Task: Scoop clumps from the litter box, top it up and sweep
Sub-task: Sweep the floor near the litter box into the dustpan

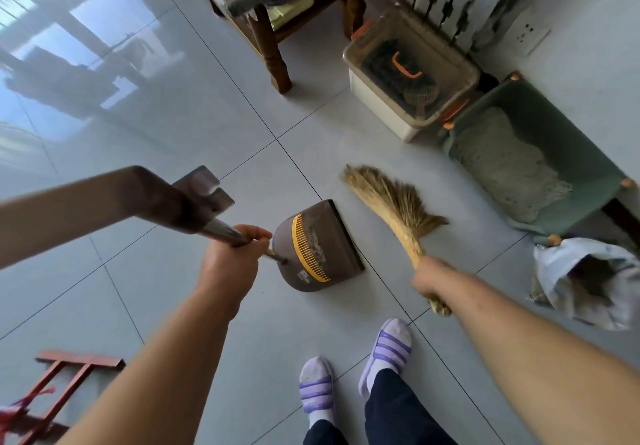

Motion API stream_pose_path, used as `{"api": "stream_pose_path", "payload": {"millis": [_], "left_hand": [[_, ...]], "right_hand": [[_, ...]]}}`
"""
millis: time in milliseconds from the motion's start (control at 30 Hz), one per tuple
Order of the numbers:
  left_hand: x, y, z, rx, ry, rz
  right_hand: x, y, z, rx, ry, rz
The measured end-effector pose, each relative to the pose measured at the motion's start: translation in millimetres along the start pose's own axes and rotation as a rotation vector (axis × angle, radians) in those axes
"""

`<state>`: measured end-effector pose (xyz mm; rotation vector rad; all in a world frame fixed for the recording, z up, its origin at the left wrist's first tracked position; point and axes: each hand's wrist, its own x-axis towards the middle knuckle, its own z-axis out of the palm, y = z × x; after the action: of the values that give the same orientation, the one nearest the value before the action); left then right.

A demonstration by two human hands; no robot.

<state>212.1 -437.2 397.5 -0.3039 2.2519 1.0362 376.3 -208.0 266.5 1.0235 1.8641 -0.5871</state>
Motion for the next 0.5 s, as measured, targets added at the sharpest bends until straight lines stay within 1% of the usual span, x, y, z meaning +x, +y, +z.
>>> {"api": "stream_pose_path", "payload": {"millis": [67,167,267,367,433,500], "left_hand": [[-2,-1,-1,-0.002,-0.014,0.015],[-6,-2,0,0.028,-0.031,0.02],[-11,-2,0,0.04,-0.026,0.026],[-15,-7,-2,0.057,-0.034,0.045],[-19,-14,-4,0.058,-0.048,0.063],[-18,-18,-4,0.053,-0.051,0.062]], "right_hand": [[-21,26,29,0.197,-0.019,0.037],[-61,59,50,0.585,-0.038,0.06],[-86,82,68,0.849,-0.037,0.131],[-74,90,75,1.072,-0.047,0.312],[-65,82,78,1.27,-0.084,0.411],[-56,66,81,1.357,-0.142,0.407]]}}
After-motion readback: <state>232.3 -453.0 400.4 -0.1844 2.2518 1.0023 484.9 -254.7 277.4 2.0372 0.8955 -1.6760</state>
